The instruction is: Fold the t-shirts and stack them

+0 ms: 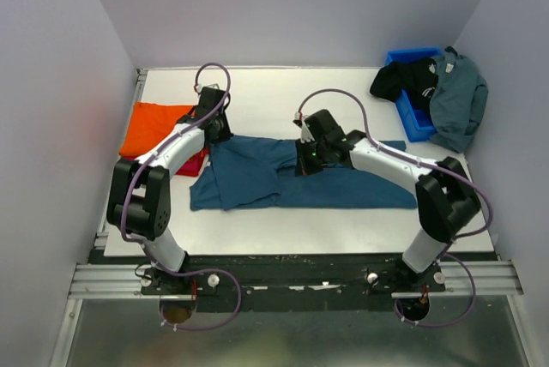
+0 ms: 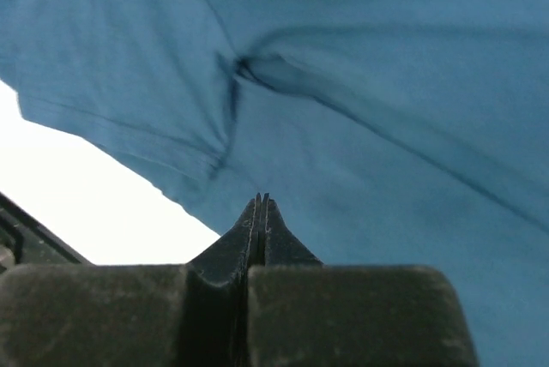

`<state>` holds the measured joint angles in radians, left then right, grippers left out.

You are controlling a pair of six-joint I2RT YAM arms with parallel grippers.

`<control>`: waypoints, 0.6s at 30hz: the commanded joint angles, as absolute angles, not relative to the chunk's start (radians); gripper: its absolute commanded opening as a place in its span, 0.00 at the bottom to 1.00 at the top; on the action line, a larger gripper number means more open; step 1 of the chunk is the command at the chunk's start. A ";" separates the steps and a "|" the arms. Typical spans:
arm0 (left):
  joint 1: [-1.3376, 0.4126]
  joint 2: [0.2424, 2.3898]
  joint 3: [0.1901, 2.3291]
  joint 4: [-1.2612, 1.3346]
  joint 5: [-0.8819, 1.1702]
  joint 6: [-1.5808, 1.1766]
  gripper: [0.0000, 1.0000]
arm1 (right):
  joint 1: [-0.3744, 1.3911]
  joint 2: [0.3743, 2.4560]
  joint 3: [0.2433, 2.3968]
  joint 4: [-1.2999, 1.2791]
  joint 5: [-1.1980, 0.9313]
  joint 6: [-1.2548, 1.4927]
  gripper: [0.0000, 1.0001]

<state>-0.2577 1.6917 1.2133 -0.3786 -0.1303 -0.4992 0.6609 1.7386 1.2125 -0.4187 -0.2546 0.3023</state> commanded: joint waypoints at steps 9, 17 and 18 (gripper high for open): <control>-0.276 1.747 1.132 -0.317 -0.167 -0.643 0.00 | 0.631 1.470 0.901 -0.575 0.336 0.572 0.01; -0.285 1.885 1.238 -0.391 -0.192 -0.640 0.00 | 0.603 1.558 0.873 -0.581 0.304 0.598 0.01; -0.288 1.897 1.242 -0.394 -0.192 -0.640 0.00 | 0.601 1.577 0.882 -0.586 0.299 0.597 0.01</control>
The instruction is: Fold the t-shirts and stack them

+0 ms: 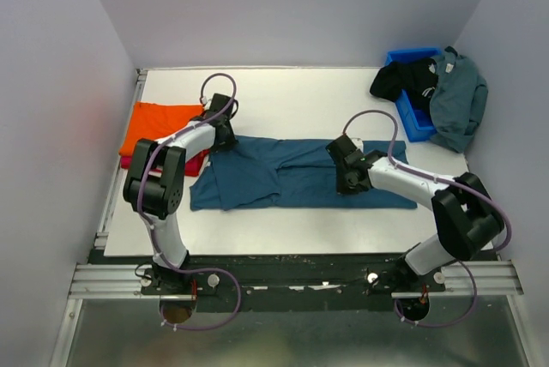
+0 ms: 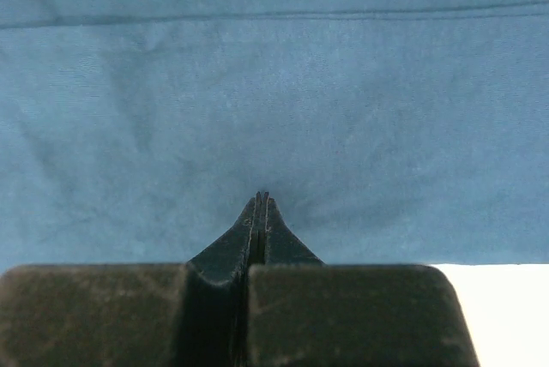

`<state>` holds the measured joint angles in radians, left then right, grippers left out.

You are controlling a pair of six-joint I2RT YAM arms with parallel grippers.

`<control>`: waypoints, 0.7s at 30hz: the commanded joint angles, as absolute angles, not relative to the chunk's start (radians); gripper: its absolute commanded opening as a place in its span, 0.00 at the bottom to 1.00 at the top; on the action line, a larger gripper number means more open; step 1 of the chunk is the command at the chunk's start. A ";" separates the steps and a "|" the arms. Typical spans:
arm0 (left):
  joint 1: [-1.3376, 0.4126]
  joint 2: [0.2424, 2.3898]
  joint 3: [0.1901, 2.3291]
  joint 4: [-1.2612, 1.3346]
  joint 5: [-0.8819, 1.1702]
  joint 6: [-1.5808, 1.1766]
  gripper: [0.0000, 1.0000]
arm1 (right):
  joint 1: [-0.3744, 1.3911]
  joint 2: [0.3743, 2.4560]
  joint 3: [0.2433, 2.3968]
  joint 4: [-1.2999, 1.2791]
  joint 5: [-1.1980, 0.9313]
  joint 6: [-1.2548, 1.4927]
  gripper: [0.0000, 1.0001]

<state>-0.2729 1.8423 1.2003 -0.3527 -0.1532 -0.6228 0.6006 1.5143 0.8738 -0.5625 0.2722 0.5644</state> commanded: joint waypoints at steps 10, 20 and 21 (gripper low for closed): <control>-0.330 2.075 1.420 -0.474 -0.161 -0.641 0.00 | 0.649 1.675 0.904 -0.591 0.157 0.667 0.01; -0.433 2.388 1.937 -0.655 -0.103 -0.595 0.00 | 0.859 1.764 1.038 -0.560 0.064 0.745 0.01; -0.437 2.419 1.989 -0.670 -0.100 -0.597 0.00 | 0.885 1.785 1.073 -0.571 0.067 0.758 0.01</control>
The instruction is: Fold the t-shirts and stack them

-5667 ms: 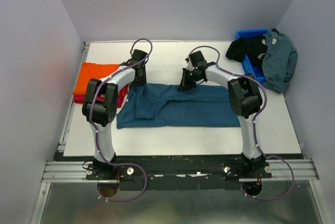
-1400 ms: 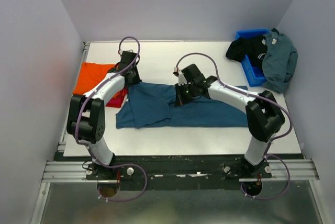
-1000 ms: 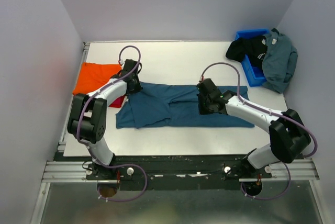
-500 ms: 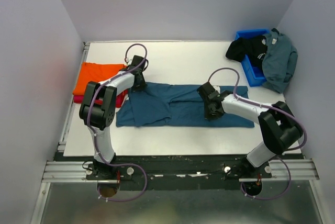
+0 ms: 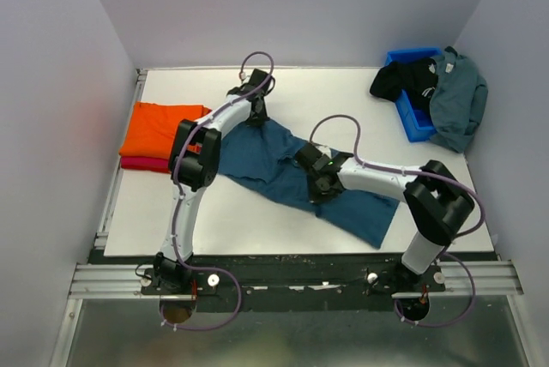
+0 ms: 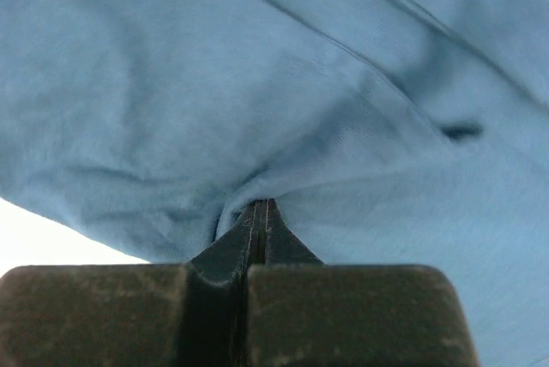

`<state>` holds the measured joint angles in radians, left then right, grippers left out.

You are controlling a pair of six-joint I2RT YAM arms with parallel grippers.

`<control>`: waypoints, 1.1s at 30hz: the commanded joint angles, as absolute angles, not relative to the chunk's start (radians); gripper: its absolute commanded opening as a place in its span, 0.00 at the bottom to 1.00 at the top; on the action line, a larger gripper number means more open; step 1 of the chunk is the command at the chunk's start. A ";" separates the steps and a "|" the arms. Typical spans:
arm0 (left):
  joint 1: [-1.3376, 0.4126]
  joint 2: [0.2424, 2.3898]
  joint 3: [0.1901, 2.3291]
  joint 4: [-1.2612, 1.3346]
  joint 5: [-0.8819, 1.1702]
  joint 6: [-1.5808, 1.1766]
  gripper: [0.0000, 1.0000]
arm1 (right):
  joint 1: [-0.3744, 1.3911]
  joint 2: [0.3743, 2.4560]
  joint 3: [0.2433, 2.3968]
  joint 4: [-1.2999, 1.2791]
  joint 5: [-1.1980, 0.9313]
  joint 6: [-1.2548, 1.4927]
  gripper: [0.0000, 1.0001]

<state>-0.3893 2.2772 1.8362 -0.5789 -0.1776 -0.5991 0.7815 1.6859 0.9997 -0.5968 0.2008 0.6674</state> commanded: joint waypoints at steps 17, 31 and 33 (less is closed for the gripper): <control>-0.374 2.635 2.414 -0.535 0.090 -0.604 0.00 | 0.640 1.459 1.120 -0.494 -0.023 0.493 0.03; -0.365 2.272 2.088 -0.437 0.190 -0.518 0.18 | 0.528 1.618 1.014 -0.565 0.130 0.558 0.01; -0.371 2.218 1.998 -0.423 0.187 -0.540 0.18 | 0.528 1.635 1.000 -0.564 0.152 0.580 0.01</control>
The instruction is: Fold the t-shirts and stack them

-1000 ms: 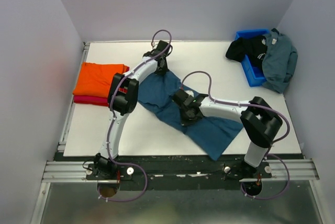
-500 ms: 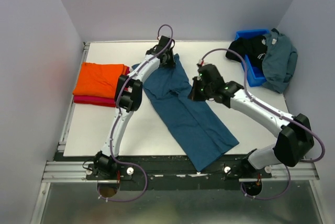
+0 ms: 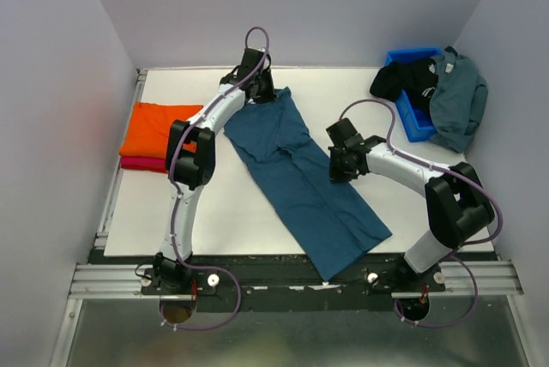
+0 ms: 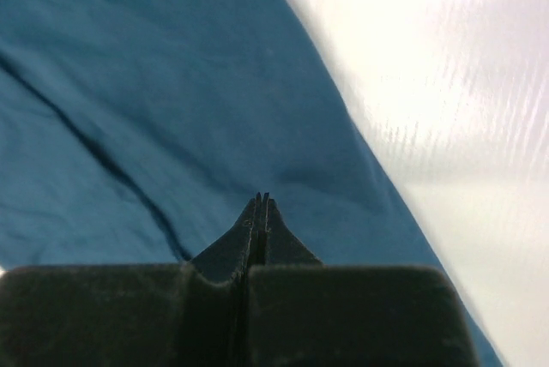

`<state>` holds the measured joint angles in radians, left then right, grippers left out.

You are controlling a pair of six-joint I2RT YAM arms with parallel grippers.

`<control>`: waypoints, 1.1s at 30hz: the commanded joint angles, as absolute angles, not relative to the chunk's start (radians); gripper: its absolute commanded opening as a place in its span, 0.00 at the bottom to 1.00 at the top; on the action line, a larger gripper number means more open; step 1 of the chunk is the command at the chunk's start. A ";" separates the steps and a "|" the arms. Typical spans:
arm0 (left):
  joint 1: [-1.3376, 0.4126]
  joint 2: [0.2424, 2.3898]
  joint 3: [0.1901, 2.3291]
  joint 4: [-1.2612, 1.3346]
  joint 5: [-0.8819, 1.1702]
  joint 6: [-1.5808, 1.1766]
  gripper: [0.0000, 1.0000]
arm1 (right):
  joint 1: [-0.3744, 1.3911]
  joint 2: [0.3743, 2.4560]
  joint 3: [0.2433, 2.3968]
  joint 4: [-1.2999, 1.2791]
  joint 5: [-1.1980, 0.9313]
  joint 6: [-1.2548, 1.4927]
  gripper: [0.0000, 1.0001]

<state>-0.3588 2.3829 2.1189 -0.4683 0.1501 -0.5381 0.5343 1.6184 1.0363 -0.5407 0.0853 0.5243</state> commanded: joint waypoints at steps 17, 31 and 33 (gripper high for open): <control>-0.445 2.489 2.272 -0.542 0.008 -0.663 0.10 | 0.528 1.648 0.931 -0.543 0.121 0.632 0.01; -0.408 2.707 2.454 -0.492 -0.026 -0.799 0.09 | 0.529 1.600 0.829 -0.540 0.051 0.672 0.01; -0.403 2.724 2.464 -0.476 -0.002 -0.818 0.09 | 0.535 1.576 0.780 -0.520 0.006 0.699 0.01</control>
<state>-0.4122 2.6595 2.4145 -0.4927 -0.0174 -0.7570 0.5285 1.5955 0.8787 -0.4656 0.0898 0.6552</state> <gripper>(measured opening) 0.097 0.010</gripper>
